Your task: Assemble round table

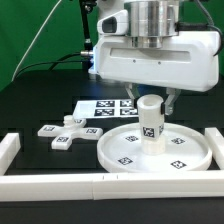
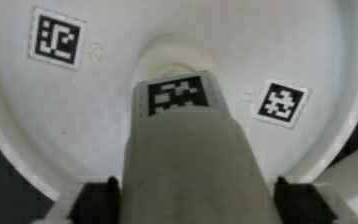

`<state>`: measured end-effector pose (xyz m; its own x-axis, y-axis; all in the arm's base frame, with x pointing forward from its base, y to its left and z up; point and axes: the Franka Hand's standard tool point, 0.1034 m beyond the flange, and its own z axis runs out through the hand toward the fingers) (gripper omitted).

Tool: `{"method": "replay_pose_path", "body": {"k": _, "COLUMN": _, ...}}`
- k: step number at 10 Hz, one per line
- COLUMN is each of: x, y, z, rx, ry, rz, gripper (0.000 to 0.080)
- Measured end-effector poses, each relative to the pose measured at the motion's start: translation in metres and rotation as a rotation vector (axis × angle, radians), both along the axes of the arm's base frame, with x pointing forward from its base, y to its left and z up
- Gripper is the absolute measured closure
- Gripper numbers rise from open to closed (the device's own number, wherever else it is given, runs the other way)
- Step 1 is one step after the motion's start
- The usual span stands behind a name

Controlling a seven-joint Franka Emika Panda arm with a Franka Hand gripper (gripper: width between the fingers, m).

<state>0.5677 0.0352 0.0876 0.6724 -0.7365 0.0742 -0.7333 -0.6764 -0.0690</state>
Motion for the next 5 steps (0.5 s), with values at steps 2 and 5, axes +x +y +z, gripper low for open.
{"method": "replay_pose_path", "body": {"k": 2, "x": 0.0005, "y": 0.0004, "z": 0.0003, "rx": 0.047, "ry": -0.009, "rz": -0.276, "gripper": 0.0386}}
{"method": "replay_pose_path", "body": {"k": 5, "x": -0.0017, "y": 0.0007, "z": 0.0000, "rx": 0.091, "ry": -0.008, "rz": -0.559, "gripper": 0.0386}}
